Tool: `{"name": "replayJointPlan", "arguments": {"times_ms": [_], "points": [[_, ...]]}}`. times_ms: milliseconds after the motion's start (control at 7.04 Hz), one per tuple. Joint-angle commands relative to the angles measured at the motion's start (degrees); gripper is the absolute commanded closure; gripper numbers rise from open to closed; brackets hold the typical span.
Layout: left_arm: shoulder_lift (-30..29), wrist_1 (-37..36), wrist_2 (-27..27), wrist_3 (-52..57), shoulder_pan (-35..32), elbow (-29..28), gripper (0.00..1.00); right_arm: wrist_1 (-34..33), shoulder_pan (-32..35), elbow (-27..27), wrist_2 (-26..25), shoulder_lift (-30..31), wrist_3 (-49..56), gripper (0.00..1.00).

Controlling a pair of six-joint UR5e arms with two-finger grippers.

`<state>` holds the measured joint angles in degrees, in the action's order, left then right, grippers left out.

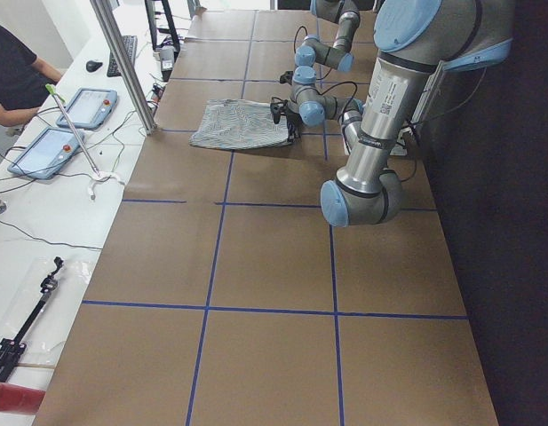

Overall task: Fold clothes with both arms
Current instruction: 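Hold the shirt's near edge with both grippers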

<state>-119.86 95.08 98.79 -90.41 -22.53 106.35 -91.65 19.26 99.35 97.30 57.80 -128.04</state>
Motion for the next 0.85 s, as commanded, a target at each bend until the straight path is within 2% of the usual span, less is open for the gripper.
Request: {"name": "replayJointPlan", "arguments": {"times_ms": [0, 568, 710], "points": [[0.06, -0.07, 0.0, -0.03, 0.03, 0.0, 1.0, -0.28, 0.52, -1.17, 0.09, -1.72, 0.07, 0.0], [-0.03, 0.02, 0.09, -0.03, 0.12, -0.09, 1.0, -0.28, 0.17, -4.17, 0.09, -2.34, -0.11, 0.01], [-0.03, 0.02, 0.0, -0.03, 0.03, -0.09, 1.0, -0.37, 0.25, -3.99, 0.26, -2.25, -0.1, 0.13]]}}
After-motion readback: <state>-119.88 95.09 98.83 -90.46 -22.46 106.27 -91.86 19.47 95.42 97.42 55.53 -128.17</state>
